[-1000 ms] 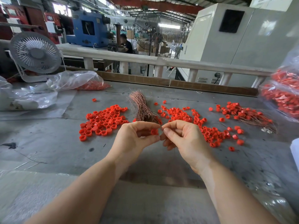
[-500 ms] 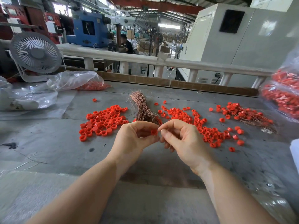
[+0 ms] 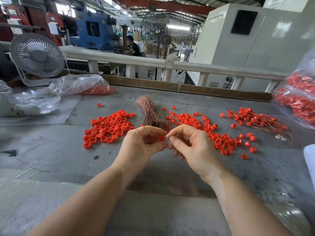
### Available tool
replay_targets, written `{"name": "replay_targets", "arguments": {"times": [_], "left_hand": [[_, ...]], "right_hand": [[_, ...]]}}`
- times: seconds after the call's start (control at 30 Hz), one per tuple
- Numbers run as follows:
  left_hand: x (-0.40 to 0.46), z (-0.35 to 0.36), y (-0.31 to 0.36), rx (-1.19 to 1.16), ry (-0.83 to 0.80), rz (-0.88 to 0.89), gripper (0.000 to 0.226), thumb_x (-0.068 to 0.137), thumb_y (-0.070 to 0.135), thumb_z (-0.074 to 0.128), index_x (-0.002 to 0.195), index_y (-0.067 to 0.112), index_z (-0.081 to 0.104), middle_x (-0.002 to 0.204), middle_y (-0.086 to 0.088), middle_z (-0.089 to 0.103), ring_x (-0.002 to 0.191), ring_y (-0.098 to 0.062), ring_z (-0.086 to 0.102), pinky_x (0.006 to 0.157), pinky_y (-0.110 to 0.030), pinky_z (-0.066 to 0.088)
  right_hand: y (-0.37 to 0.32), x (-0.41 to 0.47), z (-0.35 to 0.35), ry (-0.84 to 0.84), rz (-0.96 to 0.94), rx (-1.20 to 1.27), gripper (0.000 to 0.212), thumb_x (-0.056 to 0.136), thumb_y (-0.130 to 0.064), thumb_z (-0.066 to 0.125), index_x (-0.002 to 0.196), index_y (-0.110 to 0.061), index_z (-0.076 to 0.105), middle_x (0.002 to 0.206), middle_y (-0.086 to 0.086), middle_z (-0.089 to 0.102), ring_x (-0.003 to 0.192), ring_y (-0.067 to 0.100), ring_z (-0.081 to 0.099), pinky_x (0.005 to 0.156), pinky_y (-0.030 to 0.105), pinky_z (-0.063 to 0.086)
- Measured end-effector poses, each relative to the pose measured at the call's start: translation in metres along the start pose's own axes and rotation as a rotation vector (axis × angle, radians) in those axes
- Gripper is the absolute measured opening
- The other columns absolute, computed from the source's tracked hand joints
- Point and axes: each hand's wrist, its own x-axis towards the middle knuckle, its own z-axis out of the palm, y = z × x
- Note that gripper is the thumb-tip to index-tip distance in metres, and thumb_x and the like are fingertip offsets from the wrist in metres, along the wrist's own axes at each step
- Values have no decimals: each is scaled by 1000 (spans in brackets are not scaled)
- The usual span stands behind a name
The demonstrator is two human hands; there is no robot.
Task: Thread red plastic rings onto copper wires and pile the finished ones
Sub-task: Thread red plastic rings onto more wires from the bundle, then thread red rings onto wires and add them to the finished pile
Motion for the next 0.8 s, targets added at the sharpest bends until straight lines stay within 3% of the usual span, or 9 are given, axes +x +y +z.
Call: {"name": "replay_targets", "arguments": {"times": [0.27, 0.57, 0.8], "left_hand": [[-3, 1, 1, -79, -61, -50, 30, 78, -10, 65, 95, 14, 71, 85, -5, 74, 81, -11, 67, 82, -19, 53], [-1, -2, 0, -212, -33, -86, 29, 79, -11, 62, 84, 16, 70, 75, -2, 72, 70, -10, 67, 65, -17, 53], [0, -3, 2, -337, -43, -132, 26, 76, -11, 61, 85, 12, 70, 76, -5, 73, 71, -13, 69, 67, -20, 55]], "right_hand": [[1, 1, -1, 30, 27, -1, 27, 90, -3, 56, 75, -25, 63, 59, -6, 62, 50, 5, 52, 45, 15, 39], [0, 2, 0, 61, 42, 103, 17, 92, -1, 52, 83, -13, 61, 59, -3, 65, 48, 6, 52, 43, 17, 40], [0, 3, 0, 72, 19, 82, 19, 89, -3, 57, 77, -17, 62, 59, 0, 66, 47, 7, 52, 43, 16, 40]]}}
